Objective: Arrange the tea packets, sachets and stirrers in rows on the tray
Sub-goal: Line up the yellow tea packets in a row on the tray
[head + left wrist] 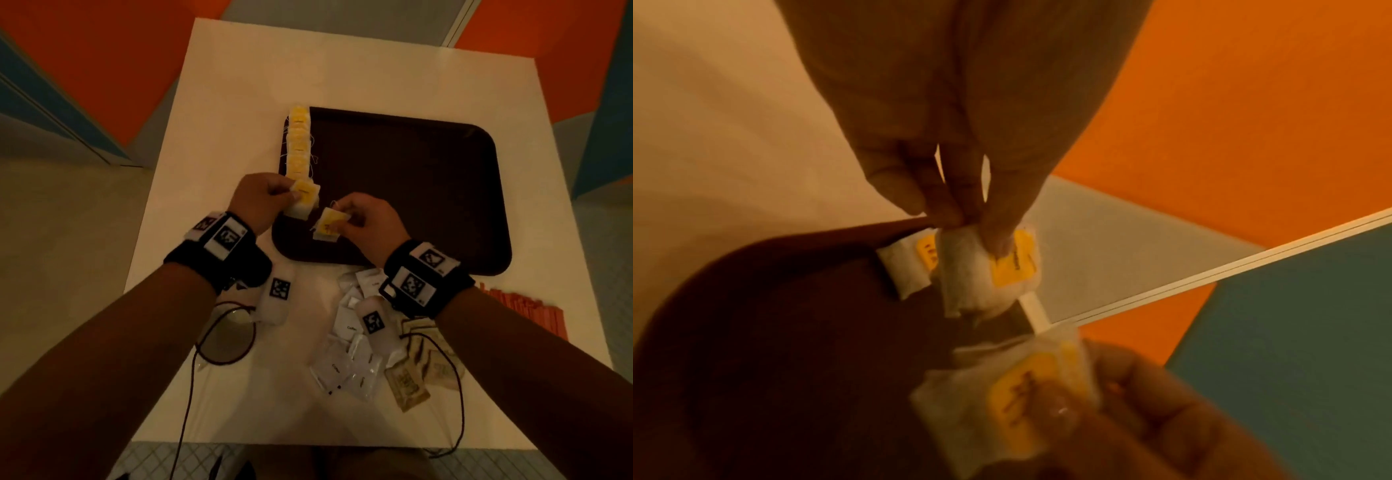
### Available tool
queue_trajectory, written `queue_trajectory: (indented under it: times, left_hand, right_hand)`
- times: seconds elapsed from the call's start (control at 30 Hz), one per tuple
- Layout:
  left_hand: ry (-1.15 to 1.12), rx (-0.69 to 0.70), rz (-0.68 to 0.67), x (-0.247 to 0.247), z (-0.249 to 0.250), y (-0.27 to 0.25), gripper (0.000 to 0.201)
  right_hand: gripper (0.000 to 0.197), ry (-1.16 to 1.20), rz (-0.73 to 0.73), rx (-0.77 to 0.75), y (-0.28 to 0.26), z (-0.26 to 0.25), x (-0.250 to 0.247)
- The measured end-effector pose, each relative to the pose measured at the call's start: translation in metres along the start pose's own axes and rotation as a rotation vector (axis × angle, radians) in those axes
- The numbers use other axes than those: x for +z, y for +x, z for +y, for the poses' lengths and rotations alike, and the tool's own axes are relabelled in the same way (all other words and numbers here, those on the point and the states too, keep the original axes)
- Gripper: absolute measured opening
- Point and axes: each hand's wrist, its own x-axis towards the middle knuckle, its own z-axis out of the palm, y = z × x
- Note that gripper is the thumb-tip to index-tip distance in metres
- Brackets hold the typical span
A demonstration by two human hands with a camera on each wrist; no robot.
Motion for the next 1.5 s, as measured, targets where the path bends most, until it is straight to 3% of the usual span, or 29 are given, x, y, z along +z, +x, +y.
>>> queue_trajectory:
  times: [0.13,0.3,0.63,0.73,0.87,1.0,1.13,1.27,1.5]
  left_hand:
    - [0.143,-0.116,-0.146,0.010,-0.016,0.034,0.024]
    - [0.144,-0.158,-0.159,0.002,-0.020,0.046,0.012]
    - [0.250,-0.092,-0.102,-0.007,-0.020,0.026,0.031]
    - [0.282,-0.084,-0.140,-0.007,-0.021,0.019,0.029]
    - [0.385,-0.032,-0.114,-0.002,-0.023,0.015,0.035]
    - [0.208,-0.055,-0.078,-0.003,-0.023,0.013,0.015]
    - [0.160,-0.127,-0.225,-0.019,-0.019,0.020,0.022]
    - [0.371,-0.107,-0.363,-0.023,-0.018,0.027,0.040]
    - [0.454,-0.009,-0.211,-0.012,-0.015,0.029,0.036]
  right_hand:
    - [0.018,-0.126,-0.064,-0.008,0.021,-0.003,0.000]
    - [0.022,-0.192,-0.242,0.015,0.038,-0.005,0.016]
    - [0.028,-0.081,-0.115,0.094,0.053,-0.001,0.033]
    - [0.027,-0.058,-0.147,0.191,0.045,0.003,0.034]
    - [0.018,-0.146,-0.186,0.190,0.038,0.002,0.042]
    - [0.021,-0.047,-0.179,0.257,0.038,0.006,0.048]
    - [0.015,-0.045,-0.168,0.274,0.039,0.007,0.045]
    - [0.029,0.012,-0.132,0.216,0.039,0.004,0.043]
    - [0.018,-0.005,-0.120,0.216,0.043,0.001,0.044]
